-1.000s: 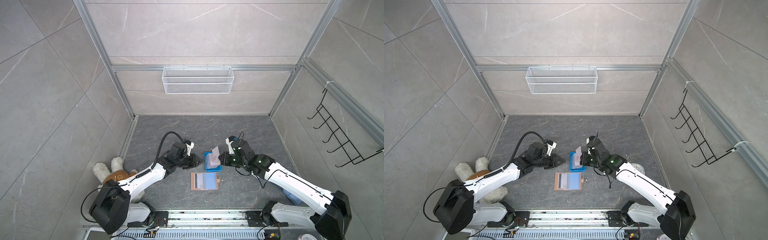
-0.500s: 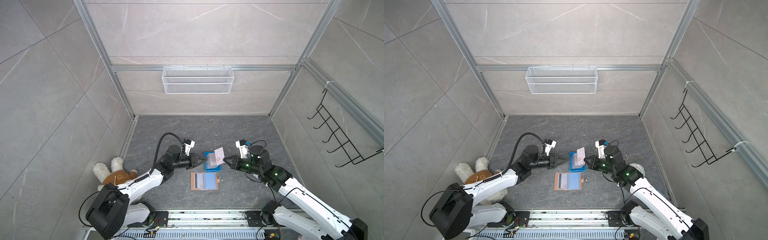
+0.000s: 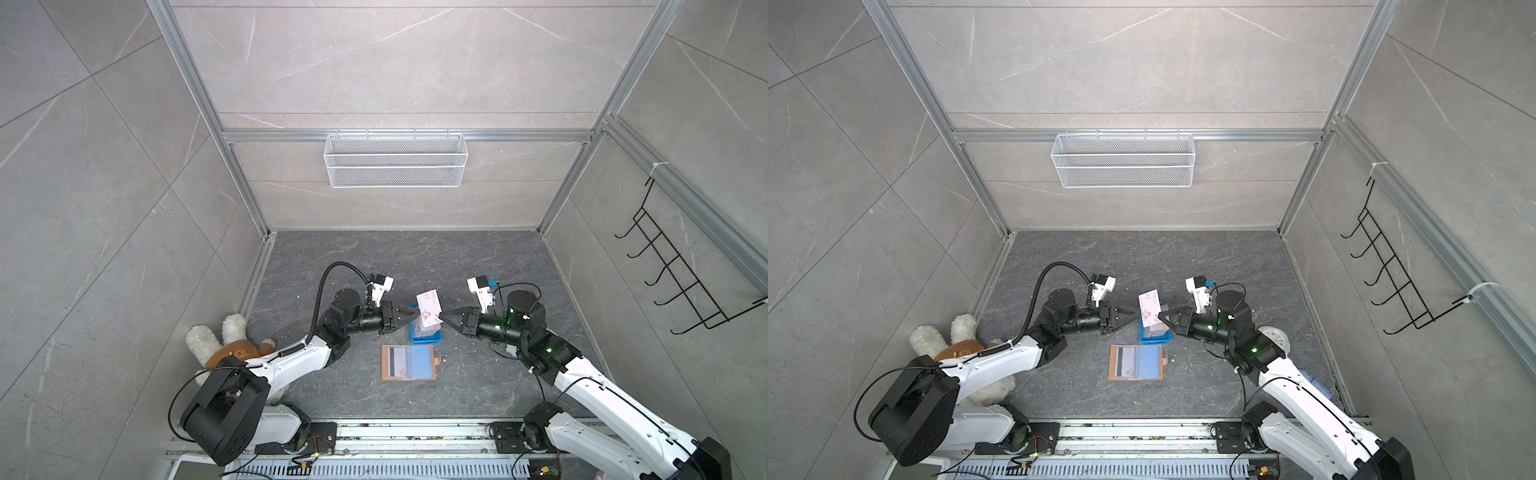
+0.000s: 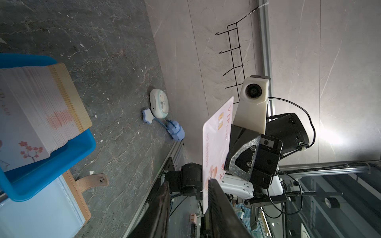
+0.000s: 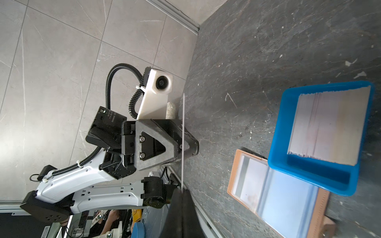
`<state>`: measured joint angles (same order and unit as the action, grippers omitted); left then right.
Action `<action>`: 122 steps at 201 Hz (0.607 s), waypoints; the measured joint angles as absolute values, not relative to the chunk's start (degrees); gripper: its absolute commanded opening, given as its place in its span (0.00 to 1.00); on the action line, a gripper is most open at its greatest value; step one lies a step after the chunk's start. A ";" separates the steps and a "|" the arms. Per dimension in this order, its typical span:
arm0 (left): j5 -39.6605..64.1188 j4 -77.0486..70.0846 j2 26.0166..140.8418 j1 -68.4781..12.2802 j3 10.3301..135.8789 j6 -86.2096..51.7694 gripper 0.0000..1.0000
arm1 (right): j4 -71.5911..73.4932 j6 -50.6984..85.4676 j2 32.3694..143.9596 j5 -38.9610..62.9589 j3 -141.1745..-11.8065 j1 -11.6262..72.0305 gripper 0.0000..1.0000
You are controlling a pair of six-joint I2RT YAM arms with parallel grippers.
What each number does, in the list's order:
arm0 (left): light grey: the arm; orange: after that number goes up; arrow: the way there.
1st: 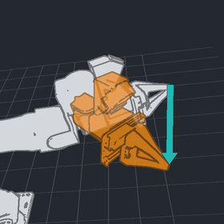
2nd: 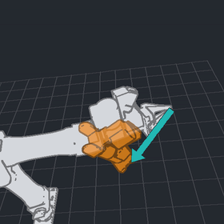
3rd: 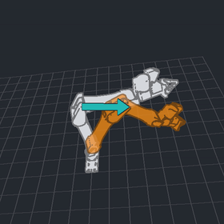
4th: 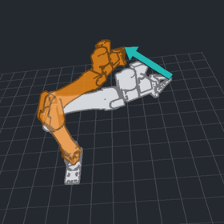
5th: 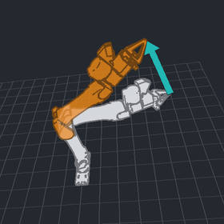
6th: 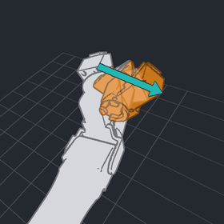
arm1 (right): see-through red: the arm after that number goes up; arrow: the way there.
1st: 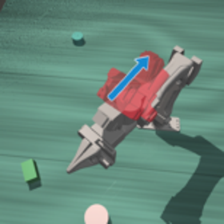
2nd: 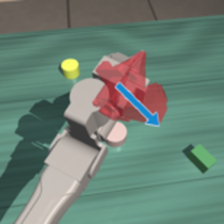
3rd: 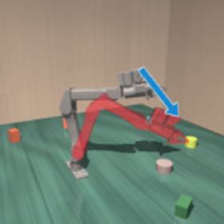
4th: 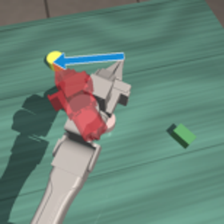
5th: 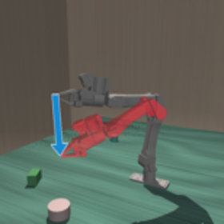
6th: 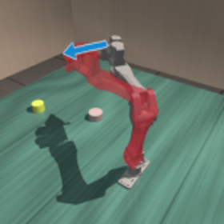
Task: Insert credit cards into a card holder
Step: Insert the credit card into the card slot.
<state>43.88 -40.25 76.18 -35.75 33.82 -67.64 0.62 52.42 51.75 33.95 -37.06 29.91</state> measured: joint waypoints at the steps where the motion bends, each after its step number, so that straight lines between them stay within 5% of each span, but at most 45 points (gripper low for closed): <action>1: 43.90 -40.36 76.23 -35.75 33.82 -67.68 0.32 | 0.73 52.42 51.77 34.02 -37.04 29.91 0.02; 122: 44.12 -54.33 83.37 -36.40 33.82 -75.59 0.17 | 10.41 57.98 53.84 34.44 -31.33 29.87 0.04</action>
